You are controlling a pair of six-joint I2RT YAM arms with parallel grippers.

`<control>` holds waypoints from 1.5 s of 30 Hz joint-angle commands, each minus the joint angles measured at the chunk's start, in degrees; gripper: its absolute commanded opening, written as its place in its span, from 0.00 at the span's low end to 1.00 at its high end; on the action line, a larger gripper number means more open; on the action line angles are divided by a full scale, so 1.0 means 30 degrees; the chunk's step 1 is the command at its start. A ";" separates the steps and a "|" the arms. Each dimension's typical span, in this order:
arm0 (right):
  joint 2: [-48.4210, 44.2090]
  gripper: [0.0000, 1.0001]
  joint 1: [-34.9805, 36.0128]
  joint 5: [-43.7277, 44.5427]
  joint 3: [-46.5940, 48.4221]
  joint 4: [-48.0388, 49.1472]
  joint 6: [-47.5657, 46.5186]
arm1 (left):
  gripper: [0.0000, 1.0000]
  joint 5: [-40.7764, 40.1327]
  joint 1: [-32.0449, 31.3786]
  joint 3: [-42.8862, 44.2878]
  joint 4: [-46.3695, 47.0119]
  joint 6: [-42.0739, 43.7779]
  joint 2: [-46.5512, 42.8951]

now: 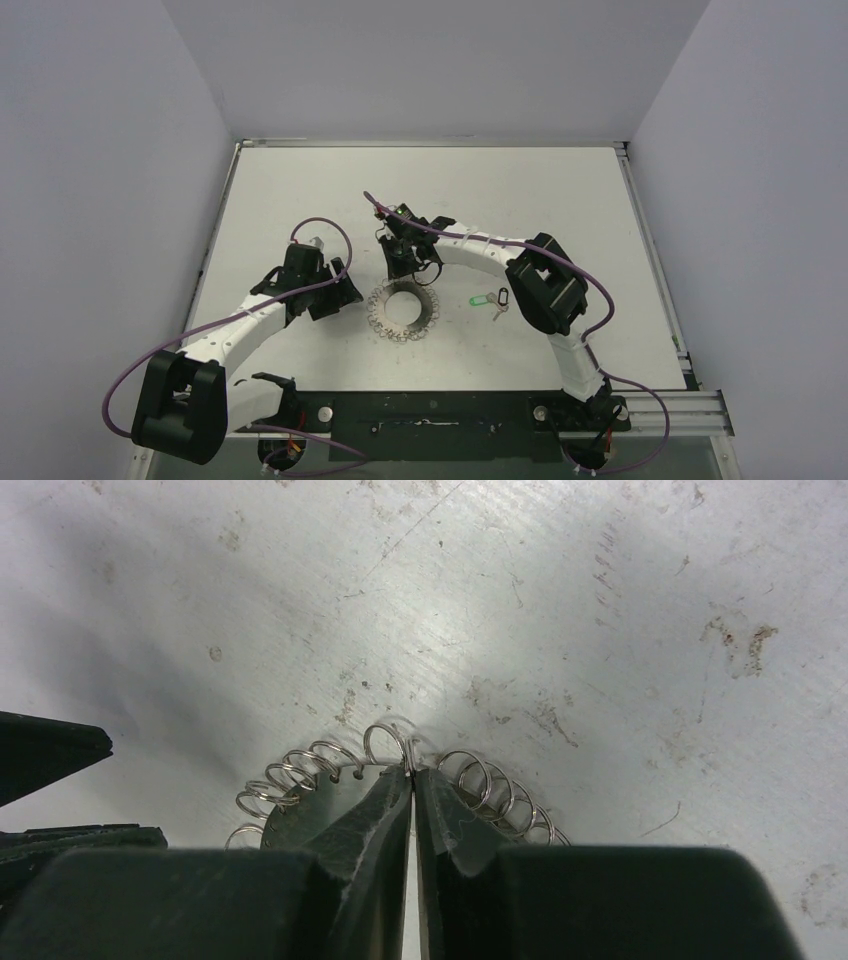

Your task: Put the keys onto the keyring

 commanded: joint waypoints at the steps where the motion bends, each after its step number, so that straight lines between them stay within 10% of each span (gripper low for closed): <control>1: -0.0254 0.03 -0.0079 -0.0346 -0.0079 0.0638 0.0224 | 0.64 0.0194 0.0151 0.0736 0.0636 0.0094 -0.0054; 28: 0.0390 0.20 -0.0070 -0.0432 -0.0079 0.0551 0.0012 | 0.64 0.0033 0.0354 0.1721 -0.0256 0.0569 -0.0691; 33: 0.0246 0.00 -0.0057 -0.0376 -0.0130 0.0529 -0.0083 | 0.64 0.0020 0.0428 0.2023 -0.0515 0.0716 -0.0764; 45: -0.3378 0.00 0.0144 -0.1402 -0.0758 -0.0458 -0.3559 | 0.64 0.0149 0.0620 0.4253 -0.1690 0.3442 -0.2331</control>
